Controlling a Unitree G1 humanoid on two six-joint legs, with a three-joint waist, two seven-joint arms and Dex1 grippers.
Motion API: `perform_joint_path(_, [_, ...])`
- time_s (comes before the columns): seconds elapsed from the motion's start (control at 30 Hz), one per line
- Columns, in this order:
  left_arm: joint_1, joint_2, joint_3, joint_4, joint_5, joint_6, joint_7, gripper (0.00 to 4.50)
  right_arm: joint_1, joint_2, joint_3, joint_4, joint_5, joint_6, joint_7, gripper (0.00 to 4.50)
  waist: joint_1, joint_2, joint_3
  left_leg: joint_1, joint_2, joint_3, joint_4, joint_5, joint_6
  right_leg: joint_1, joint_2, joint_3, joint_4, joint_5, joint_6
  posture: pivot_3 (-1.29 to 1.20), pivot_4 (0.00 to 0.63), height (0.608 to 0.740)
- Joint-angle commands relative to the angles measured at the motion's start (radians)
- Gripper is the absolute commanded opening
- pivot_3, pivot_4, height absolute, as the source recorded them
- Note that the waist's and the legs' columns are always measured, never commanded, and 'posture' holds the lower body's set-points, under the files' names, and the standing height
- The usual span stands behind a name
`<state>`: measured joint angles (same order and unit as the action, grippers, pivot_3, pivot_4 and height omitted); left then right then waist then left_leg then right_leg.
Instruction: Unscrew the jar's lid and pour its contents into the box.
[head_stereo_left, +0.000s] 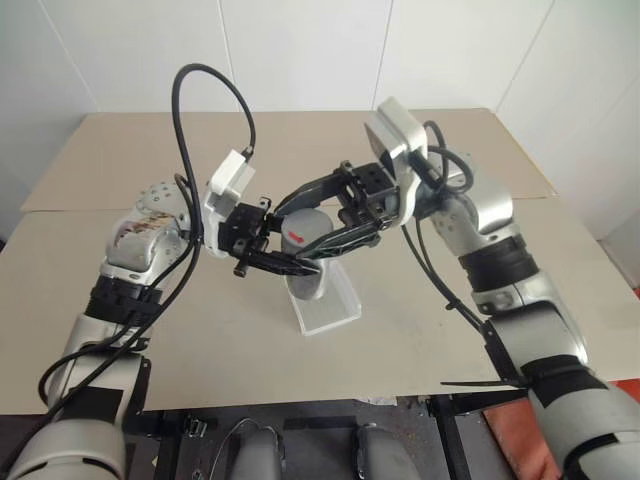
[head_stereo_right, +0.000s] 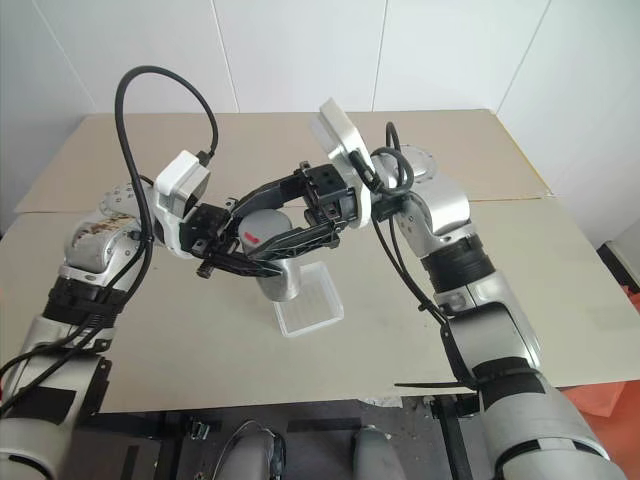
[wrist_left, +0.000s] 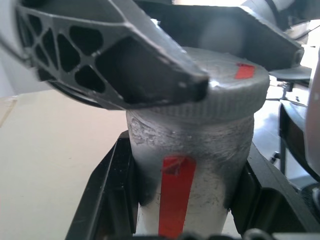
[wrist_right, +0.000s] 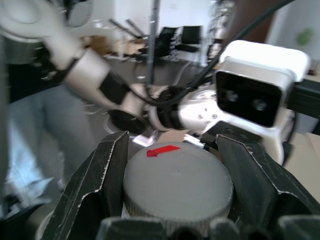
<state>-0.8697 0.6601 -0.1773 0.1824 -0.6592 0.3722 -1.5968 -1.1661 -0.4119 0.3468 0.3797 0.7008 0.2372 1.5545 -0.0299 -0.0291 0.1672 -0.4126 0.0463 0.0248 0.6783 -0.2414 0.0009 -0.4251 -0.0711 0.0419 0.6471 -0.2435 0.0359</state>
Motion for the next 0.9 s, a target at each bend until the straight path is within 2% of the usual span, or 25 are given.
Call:
perform_joint_path(0.03, [-0.020, 0.002, 0.031, -0.029, -0.061, -0.029, -0.018, 1.95, -0.041, -0.001, 0.052, 0.109, -0.005, -0.132, 0.060, 2.74, -0.003, 0.000, 0.001, 0.000, 0.000, 0.000, 0.000, 0.000, 0.000, 0.000, 0.000, 0.000, 0.000, 0.000, 0.000, 0.00, 0.150, 0.740])
perform_joint_path(0.1, [-0.011, -0.004, 0.047, -0.017, -0.038, -0.040, -0.018, 1.95, -0.040, 0.013, 0.019, 0.128, -0.028, -0.147, 0.060, 3.45, -0.005, 0.000, 0.001, 0.000, 0.000, 0.000, 0.000, 0.000, 0.000, 0.000, 0.001, 0.000, 0.000, 0.000, 0.000, 0.00, 0.150, 0.740])
perform_joint_path(0.13, [-0.005, -0.006, 0.056, -0.012, -0.026, -0.041, -0.018, 1.95, -0.035, 0.018, -0.002, 0.129, -0.042, -0.152, 0.060, 3.54, -0.005, 0.000, 0.001, 0.000, 0.001, 0.000, 0.000, 0.000, 0.000, 0.000, 0.001, 0.000, 0.001, 0.000, 0.000, 0.00, 0.150, 0.740])
perform_joint_path(0.23, [0.022, -0.005, 0.088, 0.003, -0.006, -0.039, 0.002, 1.95, 0.012, 0.005, -0.078, 0.072, -0.074, -0.162, -0.003, 4.45, -0.003, 0.000, 0.001, -0.001, 0.001, 0.000, 0.001, 0.000, 0.000, 0.000, 0.001, 0.000, 0.001, 0.000, 0.000, 0.00, 0.150, 0.740])
perform_joint_path(0.43, [0.077, 0.004, 0.157, 0.051, 0.037, -0.040, 0.092, 1.95, 0.198, -0.073, -0.221, -0.263, -0.115, -0.031, -0.307, 4.45, 0.015, 0.001, 0.002, -0.002, 0.000, 0.000, 0.001, 0.000, 0.000, -0.001, 0.000, -0.001, 0.001, 0.000, 0.000, 0.00, 0.150, 0.740])
perform_joint_path(0.6, [0.081, -0.033, 0.163, 0.101, 0.103, -0.083, 0.151, 1.95, 0.270, -0.067, -0.205, -0.527, -0.182, 0.163, -0.584, 4.45, 0.013, 0.001, 0.002, -0.002, 0.000, 0.000, 0.001, 0.000, 0.000, -0.002, 0.000, 0.000, 0.001, 0.000, 0.000, 0.00, 0.150, 0.740])
perform_joint_path(0.73, [0.073, -0.070, 0.160, 0.113, 0.125, -0.096, 0.162, 1.95, 0.245, 0.002, -0.153, -0.582, -0.231, 0.297, -0.731, 4.45, 0.012, 0.001, 0.002, -0.001, 0.001, 0.000, 0.001, 0.000, 0.000, -0.001, 0.001, 0.000, 0.002, 0.000, -0.001, 0.00, 0.150, 0.740])
perform_joint_path(0.9, [0.060, -0.088, 0.160, 0.115, 0.135, -0.100, 0.152, 1.95, 0.211, 0.069, -0.100, -0.534, -0.316, 0.338, -0.801, 4.45, 0.014, 0.001, 0.002, -0.002, 0.000, 0.000, 0.001, 0.000, 0.000, -0.002, 0.001, 0.000, 0.001, 0.000, -0.001, 0.00, 0.150, 0.740])
